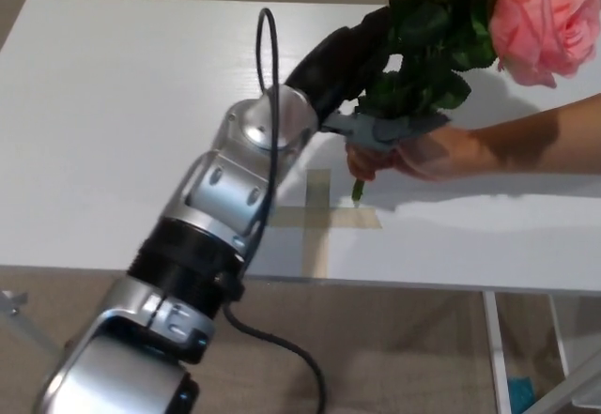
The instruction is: Use the left hand to pick up the rose and passes it to a human.
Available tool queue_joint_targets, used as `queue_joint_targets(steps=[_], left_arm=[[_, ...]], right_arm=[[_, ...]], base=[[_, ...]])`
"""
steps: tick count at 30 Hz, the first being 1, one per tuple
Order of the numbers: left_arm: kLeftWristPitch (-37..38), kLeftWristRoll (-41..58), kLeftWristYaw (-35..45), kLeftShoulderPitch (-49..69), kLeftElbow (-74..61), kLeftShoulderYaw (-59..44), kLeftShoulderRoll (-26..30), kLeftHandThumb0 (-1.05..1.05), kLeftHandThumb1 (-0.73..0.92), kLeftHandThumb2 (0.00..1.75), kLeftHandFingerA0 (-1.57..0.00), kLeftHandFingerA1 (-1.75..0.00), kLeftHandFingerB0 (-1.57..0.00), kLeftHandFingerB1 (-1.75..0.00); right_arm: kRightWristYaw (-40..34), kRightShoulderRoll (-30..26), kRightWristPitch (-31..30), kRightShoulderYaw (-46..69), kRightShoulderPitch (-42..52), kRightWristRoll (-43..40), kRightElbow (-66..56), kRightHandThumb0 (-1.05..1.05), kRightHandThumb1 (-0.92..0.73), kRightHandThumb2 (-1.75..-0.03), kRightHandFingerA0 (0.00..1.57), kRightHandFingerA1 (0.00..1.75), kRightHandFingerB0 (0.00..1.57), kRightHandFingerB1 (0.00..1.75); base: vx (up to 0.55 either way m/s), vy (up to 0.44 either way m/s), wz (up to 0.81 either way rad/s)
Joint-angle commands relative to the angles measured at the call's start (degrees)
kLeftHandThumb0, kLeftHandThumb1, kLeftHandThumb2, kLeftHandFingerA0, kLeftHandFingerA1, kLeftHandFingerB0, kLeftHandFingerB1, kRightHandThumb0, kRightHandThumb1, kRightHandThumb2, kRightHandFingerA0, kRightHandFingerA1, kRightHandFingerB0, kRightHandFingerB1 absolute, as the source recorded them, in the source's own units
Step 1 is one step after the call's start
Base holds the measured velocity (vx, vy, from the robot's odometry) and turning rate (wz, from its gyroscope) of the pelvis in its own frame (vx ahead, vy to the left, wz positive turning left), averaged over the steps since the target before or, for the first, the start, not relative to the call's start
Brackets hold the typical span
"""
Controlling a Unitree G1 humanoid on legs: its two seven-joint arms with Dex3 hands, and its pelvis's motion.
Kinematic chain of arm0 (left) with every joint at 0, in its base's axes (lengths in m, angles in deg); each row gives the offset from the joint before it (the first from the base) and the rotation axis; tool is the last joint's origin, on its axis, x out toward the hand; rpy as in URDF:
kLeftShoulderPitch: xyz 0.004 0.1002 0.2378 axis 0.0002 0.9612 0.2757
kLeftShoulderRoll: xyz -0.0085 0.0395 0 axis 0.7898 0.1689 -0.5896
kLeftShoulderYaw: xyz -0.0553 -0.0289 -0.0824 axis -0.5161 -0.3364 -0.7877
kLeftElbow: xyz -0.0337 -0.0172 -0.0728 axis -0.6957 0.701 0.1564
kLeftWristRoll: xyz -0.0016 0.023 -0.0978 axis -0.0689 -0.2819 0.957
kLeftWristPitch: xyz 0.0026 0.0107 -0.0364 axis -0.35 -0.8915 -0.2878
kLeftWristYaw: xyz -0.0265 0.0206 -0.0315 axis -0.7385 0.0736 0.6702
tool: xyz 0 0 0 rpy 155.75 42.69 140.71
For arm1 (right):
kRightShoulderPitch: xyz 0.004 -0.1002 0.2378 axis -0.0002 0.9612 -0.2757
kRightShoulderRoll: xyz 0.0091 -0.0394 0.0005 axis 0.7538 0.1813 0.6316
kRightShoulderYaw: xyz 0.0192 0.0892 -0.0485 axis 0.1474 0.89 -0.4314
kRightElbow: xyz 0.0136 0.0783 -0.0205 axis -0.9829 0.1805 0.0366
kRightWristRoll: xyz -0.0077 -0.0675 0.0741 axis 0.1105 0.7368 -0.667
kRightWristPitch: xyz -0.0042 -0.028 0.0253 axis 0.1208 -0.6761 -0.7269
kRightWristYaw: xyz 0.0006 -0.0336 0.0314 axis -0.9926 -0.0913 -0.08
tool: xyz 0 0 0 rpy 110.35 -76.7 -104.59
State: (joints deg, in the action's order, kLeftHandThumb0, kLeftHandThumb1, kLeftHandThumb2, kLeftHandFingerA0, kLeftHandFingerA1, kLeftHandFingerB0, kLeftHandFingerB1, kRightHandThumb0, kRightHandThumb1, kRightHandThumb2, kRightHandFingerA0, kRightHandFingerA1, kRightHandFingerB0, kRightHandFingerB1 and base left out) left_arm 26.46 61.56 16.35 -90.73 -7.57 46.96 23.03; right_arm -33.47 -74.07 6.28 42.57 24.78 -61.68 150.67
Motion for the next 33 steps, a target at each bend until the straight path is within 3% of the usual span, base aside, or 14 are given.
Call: queue_joint_targets(steps=[1,15,18,23,24,26,29,30,31,33], left_arm=[[-4.88,1.63,14.26,0.30,-4.26,0.91,6.45,-0.85,0.49,0.56,0.00,0.00,0.00,0.00],[-6.23,4.80,20.88,5.59,-14.63,-7.16,21.67,-0.84,0.50,0.55,0.00,0.00,0.00,0.00],[-4.21,4.81,21.90,11.19,-19.63,-10.67,27.20,-0.85,0.51,0.57,0.00,0.00,0.00,0.00],[-3.12,6.40,23.25,16.66,-24.00,-13.40,28.64,-0.85,0.51,0.56,0.00,0.00,0.00,0.00],[4.23,9.03,28.89,28.20,-30.39,-18.47,34.68,-0.73,0.43,0.80,0.00,0.00,0.00,-0.06],[5.78,9.45,30.18,33.41,-34.61,-20.87,36.88,-0.62,0.38,0.79,0.00,-0.16,-0.06,-0.22],[6.69,9.87,30.59,36.60,-37.24,-22.38,37.84,-0.62,0.38,0.79,0.00,-0.16,-0.06,-0.22],[7.19,11.15,31.27,42.55,-41.03,-25.31,37.74,-0.64,0.40,0.67,-0.13,-0.36,-0.17,-0.34],[7.99,13.09,32.25,51.41,-46.60,-29.65,37.63,-0.64,0.40,0.67,-0.13,-0.36,-0.17,-0.34],[7.92,13.27,32.15,51.93,-47.11,-29.90,37.70,-0.64,0.40,0.67,-0.13,-0.36,-0.17,-0.34]], right_arm=[[1.25,0.06,-0.89,-0.39,1.51,0.14,0.44,-0.42,-0.74,-0.62,0.53,0.39,0.48,0.36],[0.56,-0.27,-0.39,-1.28,4.23,0.34,0.45,-0.42,-0.74,-0.62,0.54,0.39,0.49,0.37],[0.58,-0.37,-0.65,-1.06,4.62,0.08,0.55,-0.42,-0.74,-0.62,0.54,0.39,0.46,0.36],[0.78,-1.02,-0.51,-1.11,5.41,0.16,0.52,-0.42,-0.74,-0.62,0.54,0.39,0.46,0.36],[0.92,-1.29,-0.24,-1.55,6.01,0.54,0.45,-0.42,-0.74,-0.62,0.53,0.38,0.48,0.36],[0.90,-1.32,-0.14,-1.72,6.11,0.67,0.44,-0.42,-0.74,-0.62,0.52,0.38,0.49,0.37],[0.86,-1.34,-0.03,-1.86,6.14,0.74,0.45,-0.42,-0.74,-0.62,0.52,0.38,0.49,0.37],[0.70,-1.57,0.13,-2.04,6.87,0.92,0.47,-0.42,-0.74,-0.62,0.53,0.39,0.49,0.37],[0.47,-1.92,0.38,-2.32,7.98,1.18,0.50,-0.42,-0.74,-0.62,0.53,0.39,0.49,0.37],[0.47,-1.92,0.38,-2.37,7.99,1.13,0.48,-0.42,-0.74,-0.62,0.53,0.39,0.49,0.37]], base=[[0.00,0.000,0.00],[0.00,0.000,0.00],[0.00,0.000,0.00],[0.00,0.000,0.02],[0.00,0.000,0.00],[0.00,0.000,-0.03],[0.00,0.000,0.00],[0.00,0.000,0.00],[0.00,0.000,0.00],[0.00,0.000,0.00]])
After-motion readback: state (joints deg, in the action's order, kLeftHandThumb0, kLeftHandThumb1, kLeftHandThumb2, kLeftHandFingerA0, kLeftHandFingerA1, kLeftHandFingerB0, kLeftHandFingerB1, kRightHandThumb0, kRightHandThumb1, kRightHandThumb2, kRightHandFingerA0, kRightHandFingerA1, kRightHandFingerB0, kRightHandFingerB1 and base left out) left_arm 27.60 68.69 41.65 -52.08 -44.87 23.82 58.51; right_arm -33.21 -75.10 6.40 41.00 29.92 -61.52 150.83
